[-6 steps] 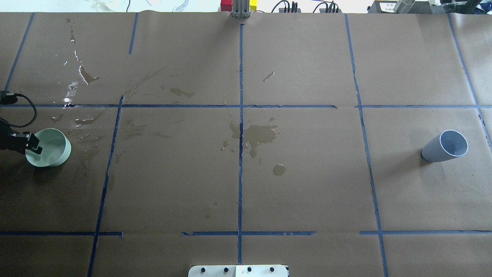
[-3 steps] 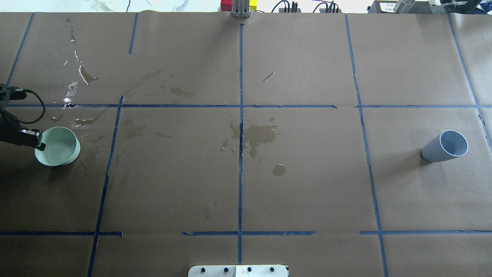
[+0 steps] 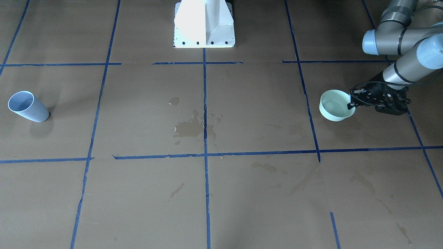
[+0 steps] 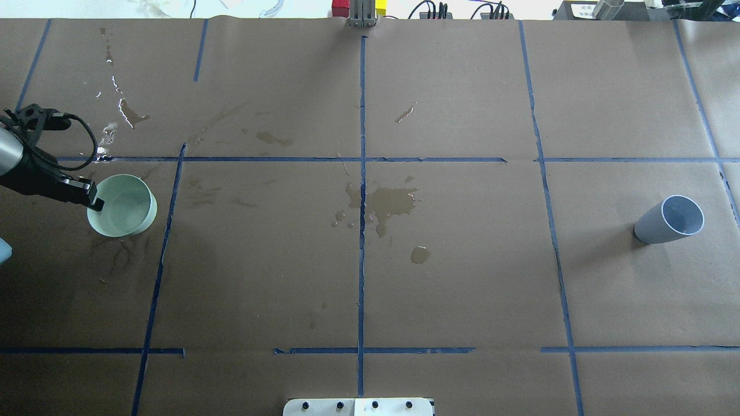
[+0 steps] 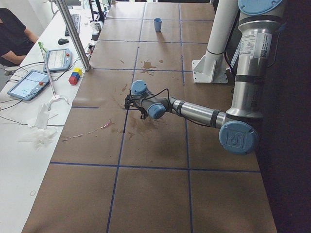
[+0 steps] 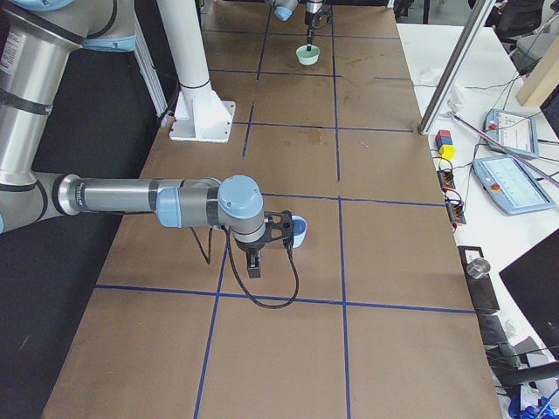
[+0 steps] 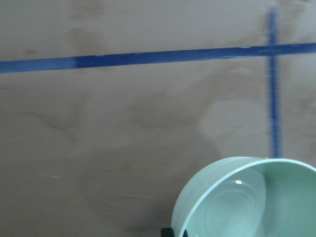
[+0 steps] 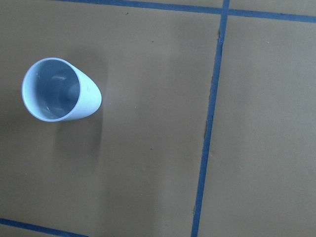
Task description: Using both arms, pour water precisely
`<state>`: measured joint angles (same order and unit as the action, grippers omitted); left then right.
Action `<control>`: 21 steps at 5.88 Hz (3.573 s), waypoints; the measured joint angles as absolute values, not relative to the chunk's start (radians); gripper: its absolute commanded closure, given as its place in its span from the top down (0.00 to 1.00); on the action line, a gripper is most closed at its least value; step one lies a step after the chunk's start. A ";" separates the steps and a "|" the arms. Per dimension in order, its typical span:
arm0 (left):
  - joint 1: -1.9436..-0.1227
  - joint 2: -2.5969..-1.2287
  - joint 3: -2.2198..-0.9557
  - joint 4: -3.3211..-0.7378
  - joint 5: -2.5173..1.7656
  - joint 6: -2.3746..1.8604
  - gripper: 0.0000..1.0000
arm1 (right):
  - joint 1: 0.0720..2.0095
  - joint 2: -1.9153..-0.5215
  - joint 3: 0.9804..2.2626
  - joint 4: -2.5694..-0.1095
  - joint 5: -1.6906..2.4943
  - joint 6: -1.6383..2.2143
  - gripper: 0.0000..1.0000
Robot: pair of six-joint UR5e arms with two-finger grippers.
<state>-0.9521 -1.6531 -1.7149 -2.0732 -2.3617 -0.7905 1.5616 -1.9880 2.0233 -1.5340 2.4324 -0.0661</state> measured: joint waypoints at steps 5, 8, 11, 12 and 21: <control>-0.649 -2.044 -1.726 -1.799 -2.194 -1.022 0.00 | 1.562 -1.984 2.021 -1.534 2.431 -0.057 1.00; -0.566 -2.297 -1.513 -1.758 -2.067 -1.133 0.02 | 1.562 -1.983 2.020 -1.534 2.431 -0.057 1.00; -0.535 -2.333 -1.461 -1.767 -2.007 -1.179 0.05 | 1.562 -1.983 2.020 -1.533 2.432 -0.057 1.00; -0.533 -2.335 -1.460 -1.769 -2.003 -1.182 0.06 | 1.562 -1.983 2.020 -1.533 2.433 -0.057 1.00; -0.545 -2.269 -1.589 -1.854 -2.002 -1.231 0.99 | 1.531 -1.983 2.027 -1.425 2.437 0.019 1.00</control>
<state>-0.5447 -2.2693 -1.5892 -1.8539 -2.0018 -1.2309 1.5311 -1.9830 2.0271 -1.4249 2.4366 0.0186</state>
